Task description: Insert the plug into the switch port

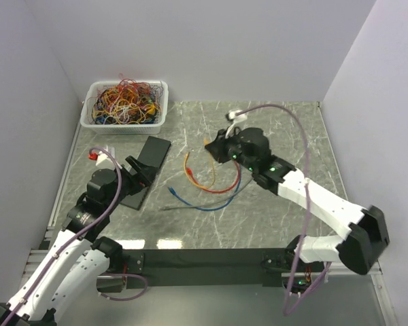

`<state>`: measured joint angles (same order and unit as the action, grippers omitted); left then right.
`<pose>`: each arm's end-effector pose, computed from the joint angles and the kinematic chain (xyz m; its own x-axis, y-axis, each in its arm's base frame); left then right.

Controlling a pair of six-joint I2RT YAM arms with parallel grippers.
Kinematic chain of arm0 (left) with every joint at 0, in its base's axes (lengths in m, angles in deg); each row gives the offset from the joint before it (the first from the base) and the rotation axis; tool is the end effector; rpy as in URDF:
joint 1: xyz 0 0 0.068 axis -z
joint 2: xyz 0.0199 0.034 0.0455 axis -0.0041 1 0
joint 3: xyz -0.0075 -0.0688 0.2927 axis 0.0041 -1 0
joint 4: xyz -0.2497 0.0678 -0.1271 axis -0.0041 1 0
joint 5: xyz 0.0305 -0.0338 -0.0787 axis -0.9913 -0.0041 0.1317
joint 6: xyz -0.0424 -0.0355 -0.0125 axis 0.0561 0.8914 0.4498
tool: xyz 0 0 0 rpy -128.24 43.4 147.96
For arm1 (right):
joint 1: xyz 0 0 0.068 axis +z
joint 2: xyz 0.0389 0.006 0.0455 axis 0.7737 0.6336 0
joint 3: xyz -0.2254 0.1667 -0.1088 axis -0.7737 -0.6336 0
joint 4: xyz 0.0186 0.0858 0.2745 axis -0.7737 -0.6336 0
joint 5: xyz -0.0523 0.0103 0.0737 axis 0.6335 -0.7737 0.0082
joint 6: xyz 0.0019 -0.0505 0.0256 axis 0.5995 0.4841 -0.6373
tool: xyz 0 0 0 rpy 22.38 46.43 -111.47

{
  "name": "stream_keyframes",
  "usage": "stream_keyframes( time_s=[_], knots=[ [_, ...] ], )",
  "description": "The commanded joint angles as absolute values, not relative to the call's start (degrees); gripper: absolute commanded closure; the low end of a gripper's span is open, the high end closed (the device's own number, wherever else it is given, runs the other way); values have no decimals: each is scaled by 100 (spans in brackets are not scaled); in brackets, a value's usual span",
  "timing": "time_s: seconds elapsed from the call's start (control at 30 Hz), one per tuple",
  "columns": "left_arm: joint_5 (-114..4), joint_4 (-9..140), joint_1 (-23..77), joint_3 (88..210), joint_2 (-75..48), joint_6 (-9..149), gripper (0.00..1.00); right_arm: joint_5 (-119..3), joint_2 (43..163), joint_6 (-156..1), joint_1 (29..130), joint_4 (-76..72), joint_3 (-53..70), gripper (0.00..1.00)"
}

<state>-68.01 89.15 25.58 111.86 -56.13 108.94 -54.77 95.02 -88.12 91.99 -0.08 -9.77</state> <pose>0.1376 -0.0613 0.3061 -0.4561 -0.6305 -0.6280 0.0027 0.7048 -0.7094 0.2420 0.2166 0.3482 -0.3918 0.0530 -0.9185 -0.6249 0.7174 0.3079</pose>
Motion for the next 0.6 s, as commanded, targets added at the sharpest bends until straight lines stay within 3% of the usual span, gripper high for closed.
stream_keyframes(
  time_s=[0.0, 0.17, 0.57],
  knots=[
    [-7346, 9469, 2572, 11601, -5674, 10711, 11, -4532, 8748, -8425, 9305, -405, -379, 100],
    [-7620, 10075, 2572, 11891, -5876, 10693, 12, -4259, 8675, -8152, 10225, -695, -28, 100],
    [-8042, 10841, 2581, 12428, -6315, 10588, 11, -4768, 10415, -8819, 12082, -169, -351, 100]
  ],
)
